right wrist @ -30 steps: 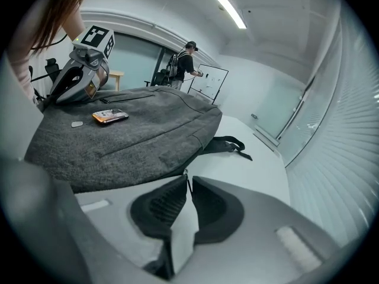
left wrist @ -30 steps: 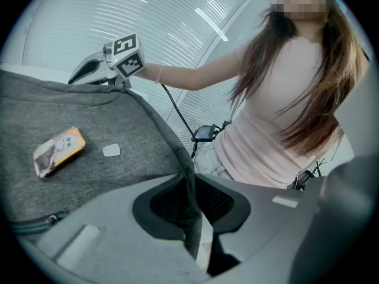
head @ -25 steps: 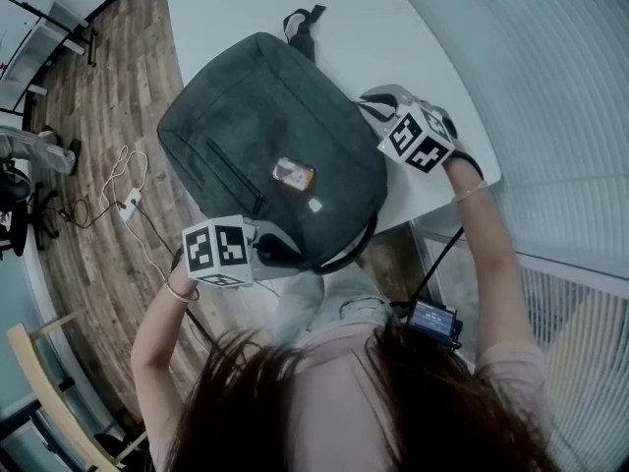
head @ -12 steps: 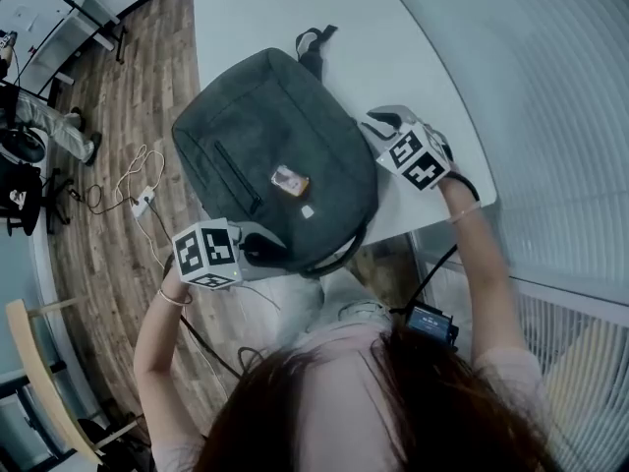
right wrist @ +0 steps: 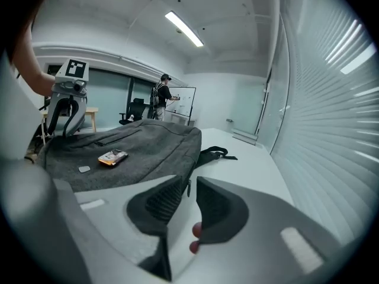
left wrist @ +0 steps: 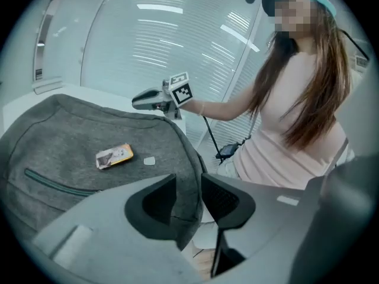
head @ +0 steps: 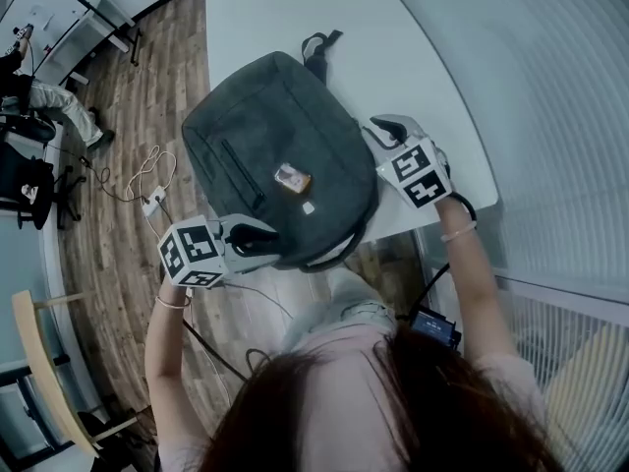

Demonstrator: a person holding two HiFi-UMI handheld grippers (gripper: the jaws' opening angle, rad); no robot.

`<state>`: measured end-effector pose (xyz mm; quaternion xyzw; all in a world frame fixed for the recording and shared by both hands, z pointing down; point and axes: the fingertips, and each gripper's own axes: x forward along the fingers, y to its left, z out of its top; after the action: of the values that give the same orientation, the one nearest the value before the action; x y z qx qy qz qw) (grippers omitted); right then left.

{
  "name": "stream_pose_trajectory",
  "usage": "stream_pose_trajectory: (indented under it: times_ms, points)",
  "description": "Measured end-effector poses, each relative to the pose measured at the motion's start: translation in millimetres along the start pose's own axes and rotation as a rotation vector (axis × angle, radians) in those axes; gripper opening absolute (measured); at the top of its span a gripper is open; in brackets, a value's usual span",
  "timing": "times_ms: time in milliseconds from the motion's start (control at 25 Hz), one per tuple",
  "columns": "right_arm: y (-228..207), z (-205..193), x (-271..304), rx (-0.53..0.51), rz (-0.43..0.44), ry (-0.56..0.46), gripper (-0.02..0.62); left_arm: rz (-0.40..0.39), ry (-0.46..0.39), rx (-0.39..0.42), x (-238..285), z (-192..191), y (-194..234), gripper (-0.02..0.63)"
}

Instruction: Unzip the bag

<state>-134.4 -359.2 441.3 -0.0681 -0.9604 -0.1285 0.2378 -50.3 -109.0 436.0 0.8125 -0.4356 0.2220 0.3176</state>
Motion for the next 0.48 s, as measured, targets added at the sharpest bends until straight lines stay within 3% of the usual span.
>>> stream_pose_trajectory:
  times_ms: [320,480]
  points:
    - [26.7,23.5,-27.3,0.034,-0.009,-0.043,0.081,0.147,-0.150,0.001,-20.3,18.1,-11.8,0.104]
    - [37.0,31.2,-42.8,0.016,-0.046,-0.066,0.032,0.214,-0.219,0.002,-28.9,22.6,-17.0,0.063]
